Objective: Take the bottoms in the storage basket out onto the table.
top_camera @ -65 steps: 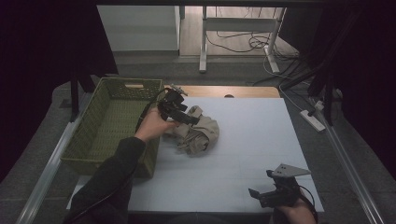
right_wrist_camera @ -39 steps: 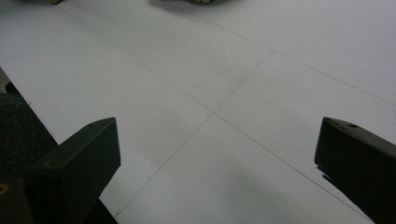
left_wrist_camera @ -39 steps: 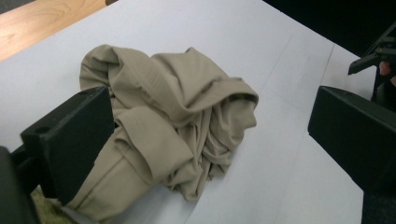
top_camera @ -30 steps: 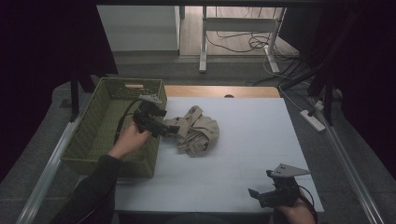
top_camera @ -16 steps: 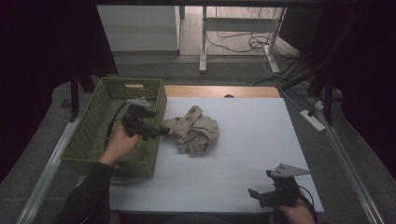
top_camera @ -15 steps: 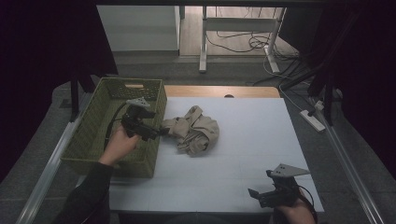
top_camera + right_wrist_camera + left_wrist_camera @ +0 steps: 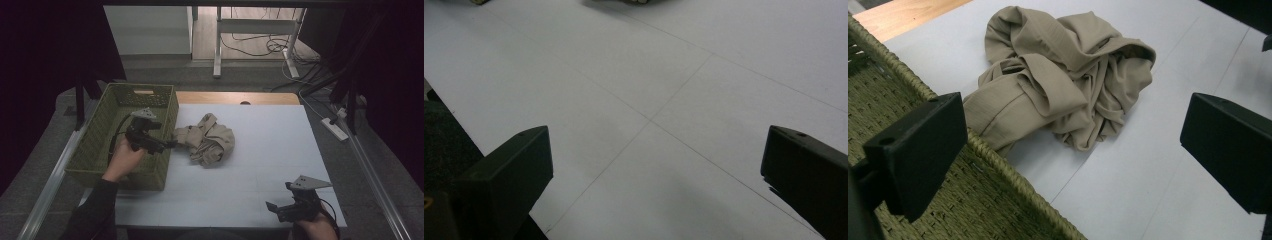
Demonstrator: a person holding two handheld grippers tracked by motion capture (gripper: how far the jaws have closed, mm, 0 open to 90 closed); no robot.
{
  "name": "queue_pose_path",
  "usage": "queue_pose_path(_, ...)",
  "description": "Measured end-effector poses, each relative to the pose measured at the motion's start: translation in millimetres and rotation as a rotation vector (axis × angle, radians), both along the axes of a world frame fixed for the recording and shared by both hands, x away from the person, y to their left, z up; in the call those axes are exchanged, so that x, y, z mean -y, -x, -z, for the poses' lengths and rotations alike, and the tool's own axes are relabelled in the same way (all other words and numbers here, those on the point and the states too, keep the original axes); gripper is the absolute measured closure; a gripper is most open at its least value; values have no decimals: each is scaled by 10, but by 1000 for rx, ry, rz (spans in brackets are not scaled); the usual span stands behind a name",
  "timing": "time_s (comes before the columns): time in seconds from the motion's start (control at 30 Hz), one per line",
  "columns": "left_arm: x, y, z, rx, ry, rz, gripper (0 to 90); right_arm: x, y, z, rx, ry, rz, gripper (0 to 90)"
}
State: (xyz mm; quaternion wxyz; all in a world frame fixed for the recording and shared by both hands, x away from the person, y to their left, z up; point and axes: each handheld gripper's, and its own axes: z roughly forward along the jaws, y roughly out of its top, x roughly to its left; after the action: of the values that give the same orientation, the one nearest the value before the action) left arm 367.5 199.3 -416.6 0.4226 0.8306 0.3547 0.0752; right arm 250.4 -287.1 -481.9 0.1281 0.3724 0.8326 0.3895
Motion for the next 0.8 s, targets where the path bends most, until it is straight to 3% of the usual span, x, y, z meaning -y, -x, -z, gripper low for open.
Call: queue_pose_path(0.8, -149, 254, 44, 16, 26, -29, 0, 20, 5, -8, 5, -21, 7, 7)
